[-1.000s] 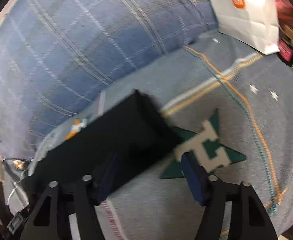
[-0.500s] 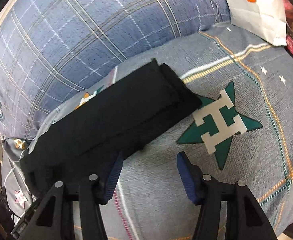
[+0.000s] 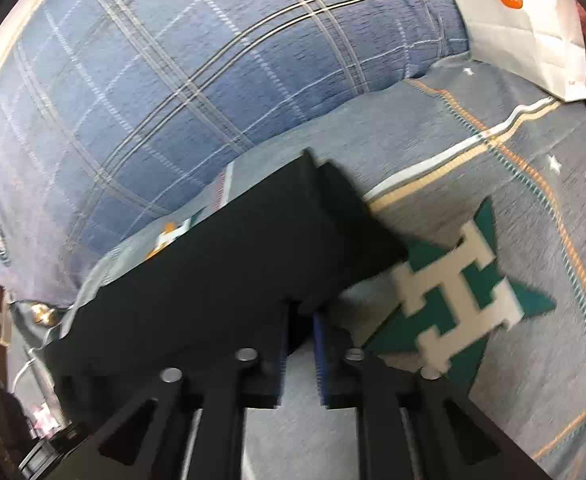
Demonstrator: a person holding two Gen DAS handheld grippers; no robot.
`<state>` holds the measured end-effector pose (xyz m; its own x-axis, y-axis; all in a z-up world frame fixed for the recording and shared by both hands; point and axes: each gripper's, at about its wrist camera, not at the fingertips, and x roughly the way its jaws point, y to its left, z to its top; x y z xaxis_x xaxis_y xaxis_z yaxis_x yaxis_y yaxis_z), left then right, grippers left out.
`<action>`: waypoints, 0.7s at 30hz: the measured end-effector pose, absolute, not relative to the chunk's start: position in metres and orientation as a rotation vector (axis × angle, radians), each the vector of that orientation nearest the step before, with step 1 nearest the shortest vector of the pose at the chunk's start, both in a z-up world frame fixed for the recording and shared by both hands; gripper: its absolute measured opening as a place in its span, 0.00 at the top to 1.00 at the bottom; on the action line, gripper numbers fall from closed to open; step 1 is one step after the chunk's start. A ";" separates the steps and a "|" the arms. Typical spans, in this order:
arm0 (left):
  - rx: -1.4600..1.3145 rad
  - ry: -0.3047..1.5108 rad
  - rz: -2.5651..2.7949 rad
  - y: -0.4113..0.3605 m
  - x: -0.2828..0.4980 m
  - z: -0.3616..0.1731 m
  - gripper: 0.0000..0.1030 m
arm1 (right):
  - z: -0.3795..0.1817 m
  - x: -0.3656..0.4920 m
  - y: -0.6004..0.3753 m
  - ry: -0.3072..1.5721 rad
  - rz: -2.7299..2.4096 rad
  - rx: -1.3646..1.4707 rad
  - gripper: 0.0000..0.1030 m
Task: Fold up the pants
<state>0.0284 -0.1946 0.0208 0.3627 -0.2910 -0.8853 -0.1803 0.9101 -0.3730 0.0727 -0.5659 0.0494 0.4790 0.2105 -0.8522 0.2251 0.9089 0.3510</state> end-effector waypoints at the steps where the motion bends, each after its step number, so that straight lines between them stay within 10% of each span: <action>1: -0.460 1.210 -0.081 -0.193 0.031 0.021 0.37 | 0.048 0.075 -0.565 1.086 -0.007 0.432 0.89; 4: -0.501 1.191 -0.082 -0.182 0.037 0.016 0.37 | 0.035 0.081 -0.576 1.091 0.015 0.564 0.89; 7: -0.446 1.180 -0.040 -0.180 0.044 0.018 0.85 | 0.038 0.081 -0.577 1.070 0.009 0.546 0.94; 21: -0.506 1.103 -0.067 -0.152 -0.051 0.050 0.93 | 0.083 -0.052 -0.569 0.938 0.032 0.541 0.95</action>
<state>-0.0511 -0.1520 0.0503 0.4611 -0.2978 -0.8359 -0.1947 0.8851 -0.4228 -0.0515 -0.5692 0.0825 0.6007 0.2557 -0.7575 0.2040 0.8671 0.4545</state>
